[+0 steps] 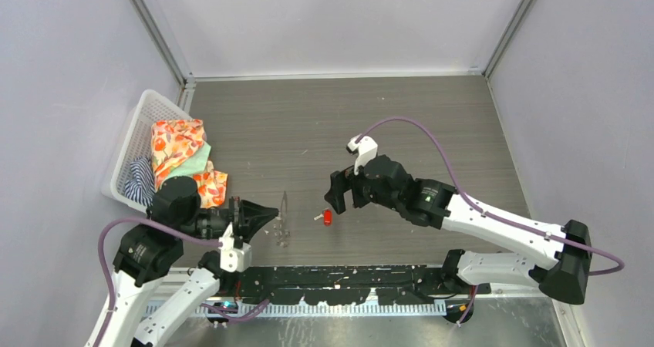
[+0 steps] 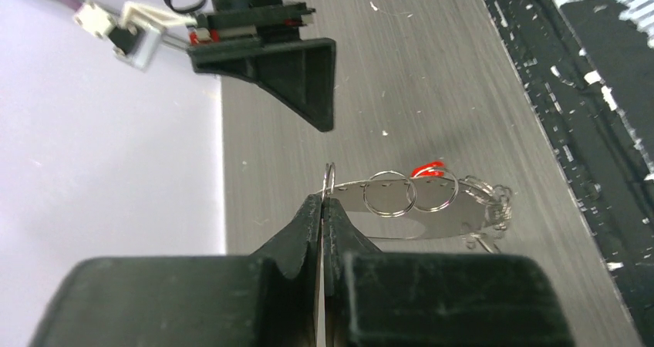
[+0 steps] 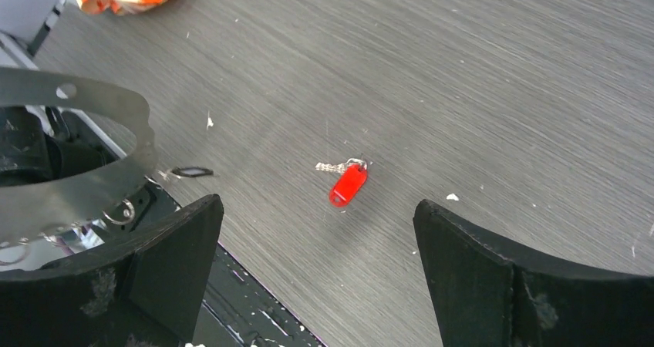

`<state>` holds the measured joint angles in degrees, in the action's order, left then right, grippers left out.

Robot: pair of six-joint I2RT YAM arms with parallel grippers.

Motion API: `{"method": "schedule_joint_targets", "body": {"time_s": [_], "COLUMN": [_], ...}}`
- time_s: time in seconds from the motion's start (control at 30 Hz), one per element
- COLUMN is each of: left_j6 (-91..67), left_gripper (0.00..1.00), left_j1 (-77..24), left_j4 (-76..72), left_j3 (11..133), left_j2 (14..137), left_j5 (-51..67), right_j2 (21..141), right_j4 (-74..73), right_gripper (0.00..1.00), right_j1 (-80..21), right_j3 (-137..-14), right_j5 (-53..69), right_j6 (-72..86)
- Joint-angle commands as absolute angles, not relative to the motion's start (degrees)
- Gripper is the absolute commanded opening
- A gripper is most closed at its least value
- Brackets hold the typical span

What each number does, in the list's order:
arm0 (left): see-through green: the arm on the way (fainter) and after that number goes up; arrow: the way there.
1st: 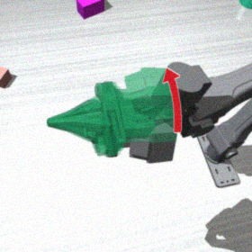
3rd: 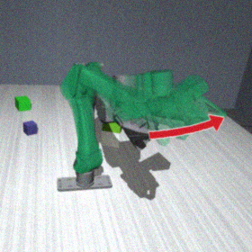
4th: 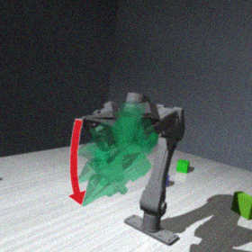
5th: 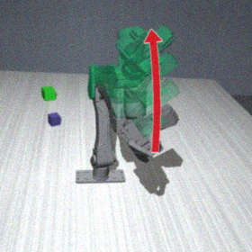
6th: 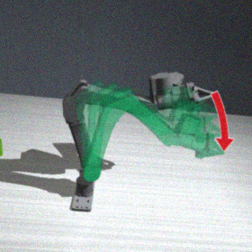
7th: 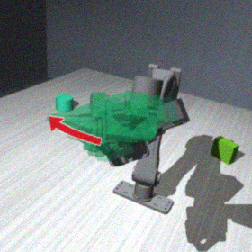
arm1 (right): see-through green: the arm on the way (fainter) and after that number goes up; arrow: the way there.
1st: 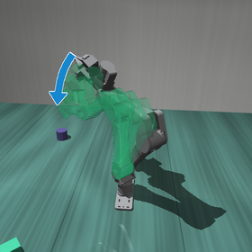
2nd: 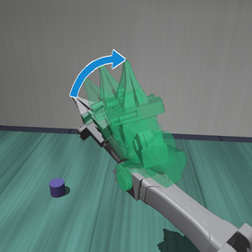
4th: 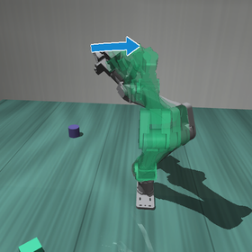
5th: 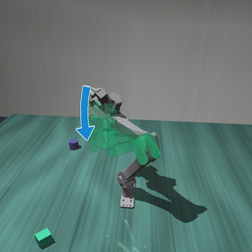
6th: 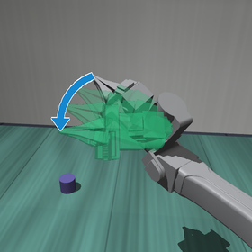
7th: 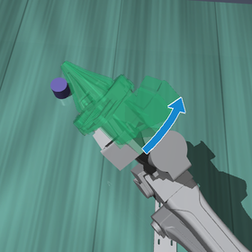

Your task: Put the keys on the keyring

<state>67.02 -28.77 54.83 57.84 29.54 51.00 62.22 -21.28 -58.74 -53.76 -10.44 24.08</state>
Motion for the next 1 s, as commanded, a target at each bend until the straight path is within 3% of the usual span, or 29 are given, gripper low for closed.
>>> {"method": "schedule_joint_targets", "body": {"time_s": [0.0, 0.2, 0.63, 0.97], "left_j6": [77.4, 85.1, 86.3, 71.0], "left_gripper": [0.00, 0.00, 0.00, 0.00], "left_j1": [-28.7, -28.7, -28.7, -28.7], "left_j4": [55.5, 56.8, 57.1, 58.6], "left_j3": [57.9, 56.6, 56.5, 59.5], "left_j2": [27.5, 25.4, 24.0, 28.0], "left_j5": [51.8, 52.1, 53.5, 53.2], "right_j2": [64.0, 66.6, 80.1, 67.0], "right_j4": [-15.3, -15.4, -18.3, -14.2], "right_gripper": [0.98, 0.98, 0.91, 0.91], "right_j1": [-61.7, -62.2, -63.2, -66.6], "right_j3": [-54.3, -54.9, -53.8, -65.8], "right_j5": [-11.9, -13.1, -16.2, -7.9], "right_j6": [20.2, 21.2, 40.7, 10.1]}}
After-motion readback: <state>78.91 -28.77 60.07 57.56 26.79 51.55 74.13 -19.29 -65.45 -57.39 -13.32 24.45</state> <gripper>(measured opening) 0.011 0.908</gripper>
